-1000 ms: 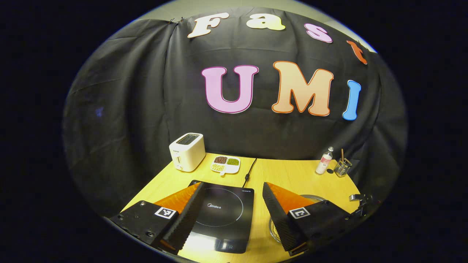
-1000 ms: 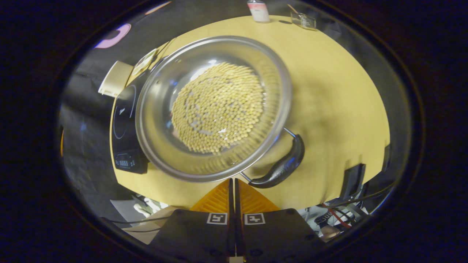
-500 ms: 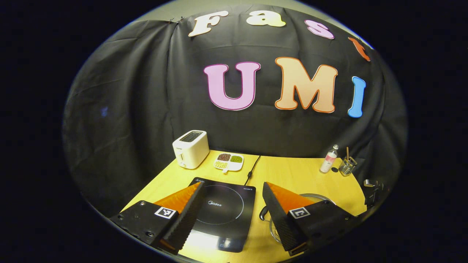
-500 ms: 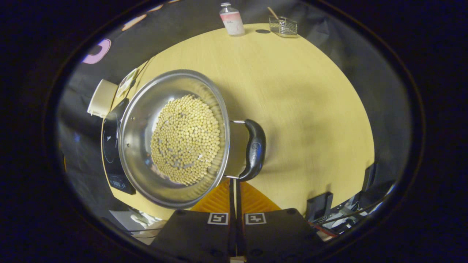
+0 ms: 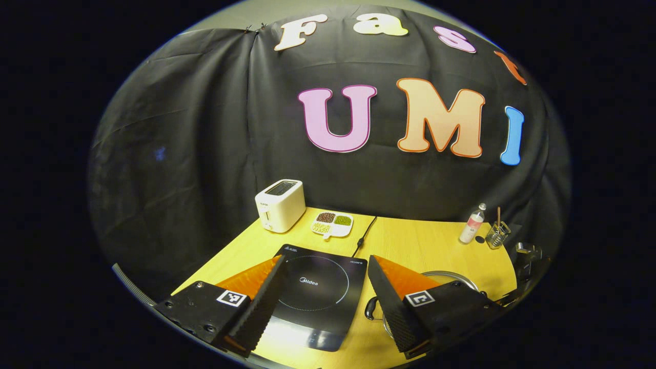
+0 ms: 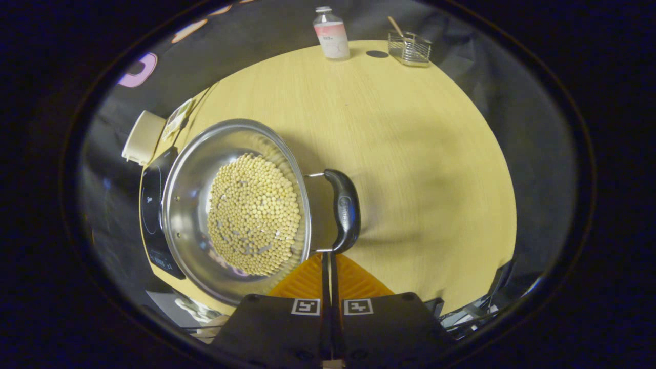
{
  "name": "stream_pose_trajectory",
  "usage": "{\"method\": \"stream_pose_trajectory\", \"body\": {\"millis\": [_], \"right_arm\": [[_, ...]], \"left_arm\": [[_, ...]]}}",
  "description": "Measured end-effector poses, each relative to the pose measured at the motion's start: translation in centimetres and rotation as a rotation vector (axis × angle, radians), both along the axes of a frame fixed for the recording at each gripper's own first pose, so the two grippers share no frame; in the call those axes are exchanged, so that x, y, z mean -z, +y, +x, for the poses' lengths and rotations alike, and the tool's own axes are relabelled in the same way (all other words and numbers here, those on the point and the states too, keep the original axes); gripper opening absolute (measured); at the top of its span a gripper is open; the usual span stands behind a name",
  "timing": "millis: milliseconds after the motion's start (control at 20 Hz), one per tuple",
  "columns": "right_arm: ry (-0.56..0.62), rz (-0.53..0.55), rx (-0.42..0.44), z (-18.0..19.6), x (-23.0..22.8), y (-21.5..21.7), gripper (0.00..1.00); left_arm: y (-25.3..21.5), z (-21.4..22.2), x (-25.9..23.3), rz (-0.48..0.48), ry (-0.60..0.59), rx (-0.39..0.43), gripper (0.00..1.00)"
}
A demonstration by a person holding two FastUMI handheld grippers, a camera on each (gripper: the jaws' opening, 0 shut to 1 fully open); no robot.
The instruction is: First push the handle of the pot to place it horizontally, then grasp the pot with both hands and set it on the induction cooktop.
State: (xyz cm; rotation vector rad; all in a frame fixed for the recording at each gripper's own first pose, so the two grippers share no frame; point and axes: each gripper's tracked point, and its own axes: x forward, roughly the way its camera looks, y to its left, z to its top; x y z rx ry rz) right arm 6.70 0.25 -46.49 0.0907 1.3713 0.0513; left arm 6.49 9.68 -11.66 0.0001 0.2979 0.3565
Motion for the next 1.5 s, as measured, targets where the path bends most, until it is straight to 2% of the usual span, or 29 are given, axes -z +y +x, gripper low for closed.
{"method": "stream_pose_trajectory", "body": {"millis": [250,300,350,500,550,700,800,950,1000,1050,1100,1150,1300,1350,1500], "right_arm": [[0.0,0.014,-0.022,0.3,-0.3,-0.2,0.03],[-0.001,0.016,-0.029,0.3,-0.3,-0.2,0.0],[-0.003,0.018,-0.042,0.2,-0.2,-0.2,0.02],[-0.008,0.021,-0.097,-0.2,-0.2,-0.2,0.0],[-0.013,0.019,-0.118,-0.4,0.0,-0.2,0.03],[-0.015,-0.01,-0.163,-0.8,0.2,-0.9,0.03],[-0.012,-0.034,-0.179,-1.1,0.5,-1.6,0.0],[0.006,-0.028,-0.176,-2.0,0.3,-2.3,0.03],[0.015,-0.037,-0.161,-2.2,0.8,-2.8,0.16],[0.019,-0.038,-0.145,-2.3,1.0,-3.2,0.17],[0.022,-0.04,-0.128,-2.4,1.1,-3.7,0.42],[0.019,-0.042,-0.109,-2.5,1.2,-4.2,0.49],[0.012,-0.013,-0.038,-2.5,1.1,-5.4,0.89],[0.009,-0.002,-0.018,-2.6,1.1,-5.9,0.94],[-0.004,0.055,0.055,-2.5,-0.3,-7.3,0.96]], "left_arm": [[-0.8,-0.2,0.4,-0.008,0.011,-0.012,0.97],[-1.0,-0.2,0.5,-0.006,0.011,-0.014,0.97],[-1.1,-0.2,0.4,-0.007,0.011,-0.014,0.97],[-1.8,-0.3,0.6,-0.014,0.01,-0.009,0.97],[-2.1,-0.3,0.6,-0.015,0.005,-0.006,0.97],[-3.0,-0.3,1.1,-0.024,0.006,0.012,0.97],[-3.3,-0.3,1.5,-0.041,0.01,0.022,0.97],[-3.5,-0.3,2.1,-0.05,0.016,0.028,0.97],[-3.6,-0.4,2.6,-0.05,0.023,0.034,0.97],[-3.6,-0.3,3.1,-0.05,0.038,0.042,0.97],[-3.5,-0.4,3.9,-0.048,0.058,0.044,0.97],[-3.6,-0.7,4.6,-0.049,0.08,0.049,0.97],[-4.1,-0.8,6.8,-0.075,0.137,0.073,0.98],[-4.4,-0.9,7.3,-0.091,0.155,0.084,0.97],[-5.1,-0.7,9.1,-0.121,0.205,0.116,0.96]]}}
